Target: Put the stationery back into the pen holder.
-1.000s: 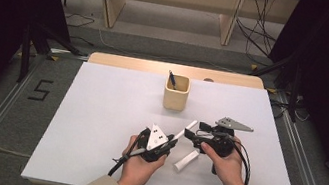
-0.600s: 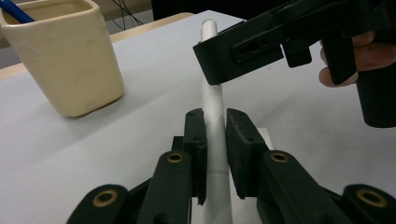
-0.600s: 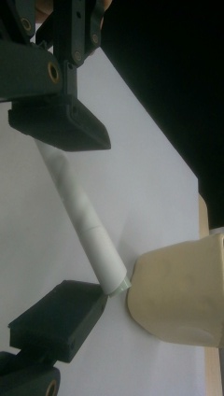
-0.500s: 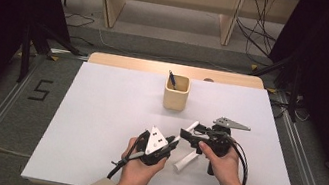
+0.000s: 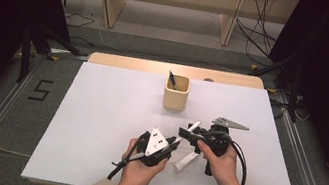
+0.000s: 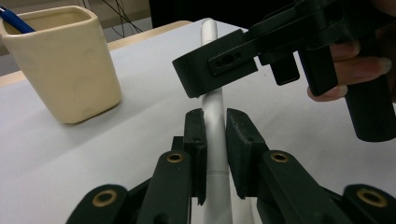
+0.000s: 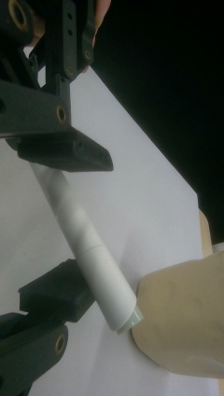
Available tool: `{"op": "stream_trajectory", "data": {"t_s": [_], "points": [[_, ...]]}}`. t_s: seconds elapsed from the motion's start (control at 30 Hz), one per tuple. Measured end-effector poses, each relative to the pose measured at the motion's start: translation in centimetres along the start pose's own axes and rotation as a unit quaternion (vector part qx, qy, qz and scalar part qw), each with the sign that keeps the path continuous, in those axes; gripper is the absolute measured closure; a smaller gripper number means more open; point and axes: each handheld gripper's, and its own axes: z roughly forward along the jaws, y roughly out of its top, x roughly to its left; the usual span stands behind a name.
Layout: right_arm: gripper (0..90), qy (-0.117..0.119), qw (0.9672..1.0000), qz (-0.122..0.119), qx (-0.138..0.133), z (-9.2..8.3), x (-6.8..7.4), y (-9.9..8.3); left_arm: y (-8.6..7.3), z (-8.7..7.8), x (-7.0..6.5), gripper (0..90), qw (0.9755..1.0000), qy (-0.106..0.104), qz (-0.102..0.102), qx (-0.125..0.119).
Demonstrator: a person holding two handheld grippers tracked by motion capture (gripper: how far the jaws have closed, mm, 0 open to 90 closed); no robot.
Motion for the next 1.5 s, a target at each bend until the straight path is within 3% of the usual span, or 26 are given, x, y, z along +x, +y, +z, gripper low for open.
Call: {"op": "stream_trajectory", "data": {"t_s": [0.2, 0.33, 0.37, 0.53, 0.7, 0.83, 1.17, 1.5], "points": [[64.1, 0.02, 0.9996, 0.003, -0.017, -0.4, 0.2, 0.2, -0.3, 0.3, 0.1, 78.2, 1.0, -0.004, -0.002, -0.002], [79.0, 0.069, 0.997, 0.011, -0.034, -0.8, 0.8, 0.5, -0.3, 0.5, -0.1, 77.5, 0.9999, -0.004, 0.01, -0.009], [79.1, 0.069, 0.9969, 0.002, -0.039, -0.8, 1.1, 0.6, -0.2, 0.5, -0.1, 75.3, 0.9998, -0.004, 0.012, -0.012], [79.2, 0.041, 0.997, -0.044, -0.049, -1.4, 2.0, 1.3, 0.0, 0.1, 0.2, 55.4, 0.9993, 0.008, 0.033, -0.016], [79.2, 0.017, 0.9956, -0.074, -0.054, -1.6, 2.2, 1.5, -0.2, -1.1, 1.3, 34.6, 0.9998, 0.004, 0.021, 0.005], [79.2, 0.002, 0.9933, -0.098, -0.06, -1.8, 2.2, 1.9, -0.9, -2.7, 2.6, 21.3, 0.9995, 0.019, 0.015, 0.019], [79.2, -0.021, 0.9902, -0.119, -0.07, -2.1, 2.1, 2.6, -3.0, -6.5, 6.1, 18.1, 0.9976, 0.058, 0.002, 0.037], [79.1, -0.033, 0.9886, -0.127, -0.074, -2.1, 2.0, 3.1, -4.1, -7.8, 7.6, 19.1, 0.9959, 0.079, -0.005, 0.045]]}}
